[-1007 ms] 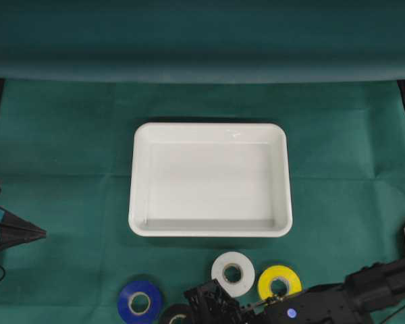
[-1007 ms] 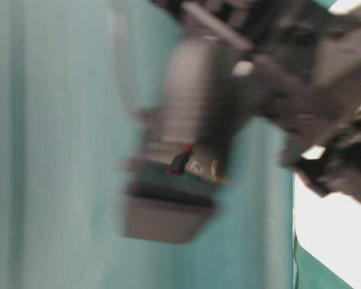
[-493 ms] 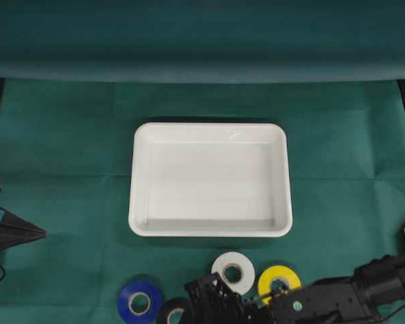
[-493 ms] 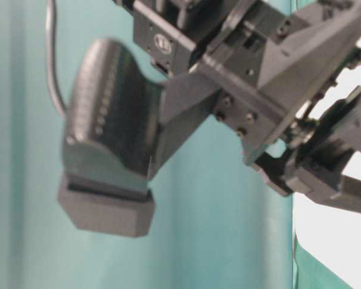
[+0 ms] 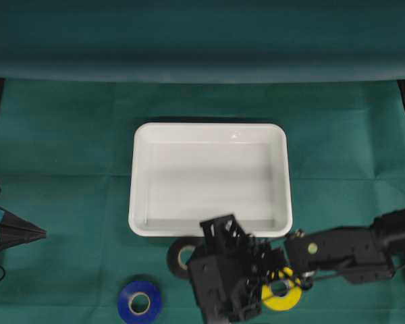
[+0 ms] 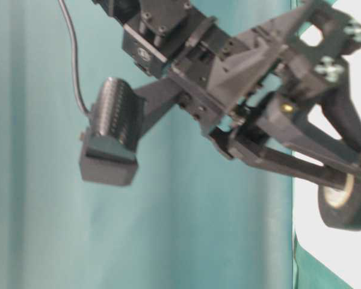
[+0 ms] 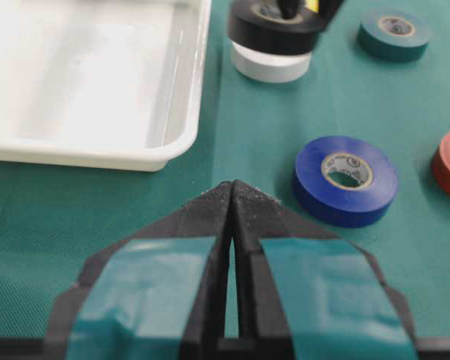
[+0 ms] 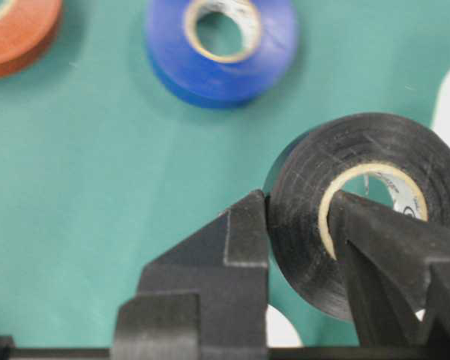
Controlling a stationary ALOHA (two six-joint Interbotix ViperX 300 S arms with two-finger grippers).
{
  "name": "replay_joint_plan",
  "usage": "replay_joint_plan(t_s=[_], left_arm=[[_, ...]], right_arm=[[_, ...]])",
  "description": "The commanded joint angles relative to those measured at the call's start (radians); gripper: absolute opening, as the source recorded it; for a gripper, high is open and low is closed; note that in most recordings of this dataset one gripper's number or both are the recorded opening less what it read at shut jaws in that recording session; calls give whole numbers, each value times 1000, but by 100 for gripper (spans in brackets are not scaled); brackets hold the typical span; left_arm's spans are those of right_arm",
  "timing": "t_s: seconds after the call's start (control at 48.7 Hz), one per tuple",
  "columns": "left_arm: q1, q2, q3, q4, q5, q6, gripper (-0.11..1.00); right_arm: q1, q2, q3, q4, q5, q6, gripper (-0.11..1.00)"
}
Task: Put the tape into the white case with the right arm.
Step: 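Close the right gripper on the black tape and lift it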
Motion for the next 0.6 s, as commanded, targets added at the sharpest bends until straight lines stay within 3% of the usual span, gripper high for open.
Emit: replay_joint_plan(t_s=[0.0, 0.575], left_arm=[[-2, 8, -9, -3, -5, 0, 0], [-2, -2, 2, -3, 15, 0, 0]], right_arm=[[-46, -55, 8, -15, -3, 2, 0], [-301, -67, 81, -57, -49, -9, 0]])
